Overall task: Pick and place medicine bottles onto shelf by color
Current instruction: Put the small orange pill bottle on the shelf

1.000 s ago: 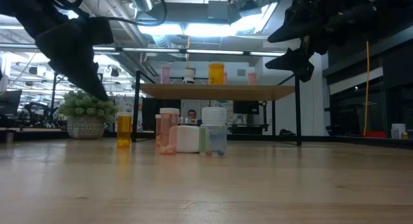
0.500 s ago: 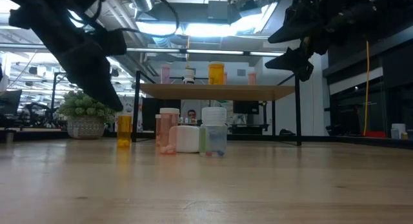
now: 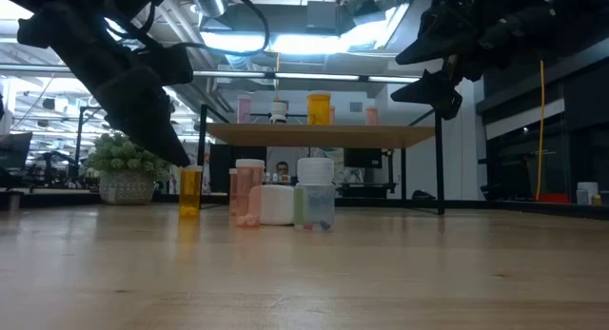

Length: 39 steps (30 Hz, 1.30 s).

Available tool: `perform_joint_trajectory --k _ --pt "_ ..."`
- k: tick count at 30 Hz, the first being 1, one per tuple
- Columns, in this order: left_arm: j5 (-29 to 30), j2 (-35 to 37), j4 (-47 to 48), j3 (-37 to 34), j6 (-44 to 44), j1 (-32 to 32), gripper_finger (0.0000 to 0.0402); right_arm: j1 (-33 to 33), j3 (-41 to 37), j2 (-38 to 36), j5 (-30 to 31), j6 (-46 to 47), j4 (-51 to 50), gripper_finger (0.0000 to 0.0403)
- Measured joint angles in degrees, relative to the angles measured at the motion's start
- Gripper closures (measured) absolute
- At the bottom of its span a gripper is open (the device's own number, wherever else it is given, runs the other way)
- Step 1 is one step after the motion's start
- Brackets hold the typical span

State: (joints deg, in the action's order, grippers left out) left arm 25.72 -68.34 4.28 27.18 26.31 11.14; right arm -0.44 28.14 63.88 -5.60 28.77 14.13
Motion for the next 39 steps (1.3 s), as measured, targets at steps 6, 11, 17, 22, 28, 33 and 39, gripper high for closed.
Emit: perform_joint_trajectory --k 6,11,17,22,28,33,39 --pt "-0.4 -3.0 -0.7 0.0 1.3 0.0 0.0225 0.0 0.0 0.0 0.0 -0.5 0.0 0.0130" --pt "-0.3 -4.6 -2.3 0.0 1.7 0.0 0.0225 0.0 0.0 0.0 0.0 -0.6 -0.2 0.0130" --pt "0.8 -4.6 -2.4 0.0 1.7 0.0 0.0225 0.0 0.0 0.0 0.0 -0.7 -0.2 0.0130" --pt "0.8 -4.6 -3.7 0.0 1.7 0.0 0.0225 0.0 0.0 0.0 0.0 -0.8 -0.3 0.0130" --pt "0.8 -4.6 -4.8 0.0 1.7 -0.4 0.0225 0.0 0.0 0.0 0.0 -0.8 -0.3 0.0130" --pt "0.8 -4.6 -4.8 0.0 1.6 -1.1 0.0225 0.0 0.0 0.0 -0.1 -0.7 -0.3 0.0130" --pt "0.2 -5.4 -4.8 0.0 1.6 -1.4 0.0225 0.0 0.0 0.0 -0.5 -0.7 -0.3 0.0130"
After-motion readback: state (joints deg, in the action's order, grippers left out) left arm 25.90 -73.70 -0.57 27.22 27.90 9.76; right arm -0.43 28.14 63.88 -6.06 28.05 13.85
